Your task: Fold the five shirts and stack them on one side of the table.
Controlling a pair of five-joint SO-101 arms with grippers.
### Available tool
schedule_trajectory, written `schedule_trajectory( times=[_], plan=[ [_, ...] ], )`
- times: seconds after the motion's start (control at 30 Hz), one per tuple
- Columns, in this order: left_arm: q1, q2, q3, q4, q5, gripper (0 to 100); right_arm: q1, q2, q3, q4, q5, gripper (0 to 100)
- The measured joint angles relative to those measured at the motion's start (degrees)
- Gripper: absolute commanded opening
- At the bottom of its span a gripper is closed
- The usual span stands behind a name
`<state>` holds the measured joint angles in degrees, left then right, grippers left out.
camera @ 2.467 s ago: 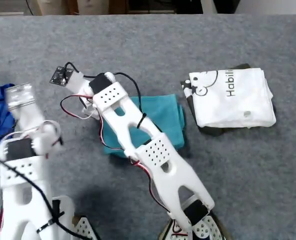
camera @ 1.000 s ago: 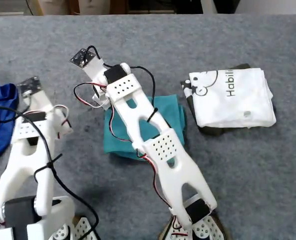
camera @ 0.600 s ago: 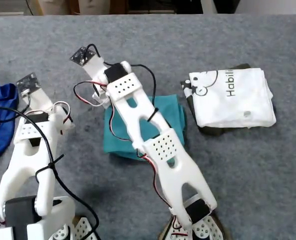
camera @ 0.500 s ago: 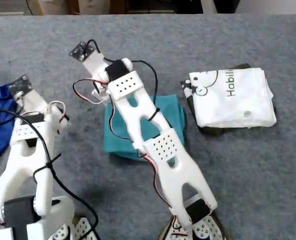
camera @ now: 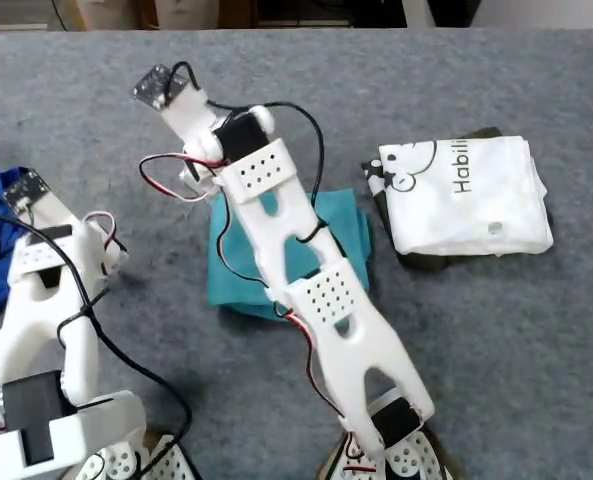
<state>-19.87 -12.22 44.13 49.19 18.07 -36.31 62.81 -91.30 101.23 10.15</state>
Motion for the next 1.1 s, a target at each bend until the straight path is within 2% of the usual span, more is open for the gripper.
schedule_trajectory(
  times=[0.13,0.27,0.47,0.6,0.87,0.97,1.1],
  plan=[
    [0.0,0.4,-6.2,6.6,0.0,10,0.0,-7.3,-0.1,0.1,0.0,0.2],
    [0.0,0.4,-8.6,9.0,0.0,10,0.0,-15.7,-0.2,0.1,0.2,0.9],
    [0.0,0.4,-9.1,10.0,0.0,10,2.9,-28.6,5.5,0.2,0.4,19.6],
    [0.0,0.4,-11.9,14.5,-0.6,10,4.4,-41.0,21.8,0.2,0.4,19.9],
    [0.0,0.4,-14.7,23.2,-13.7,9,10.4,-67.1,65.8,0.2,-1.1,20.3],
    [0.0,0.4,-14.8,24.4,-16.4,9,13.5,-70.9,79.6,0.2,-7.2,20.3],
    [0.0,0.4,-14.8,24.6,-17.1,9,15.6,-71.2,91.9,0.0,-19.7,20.3]
  ],
)
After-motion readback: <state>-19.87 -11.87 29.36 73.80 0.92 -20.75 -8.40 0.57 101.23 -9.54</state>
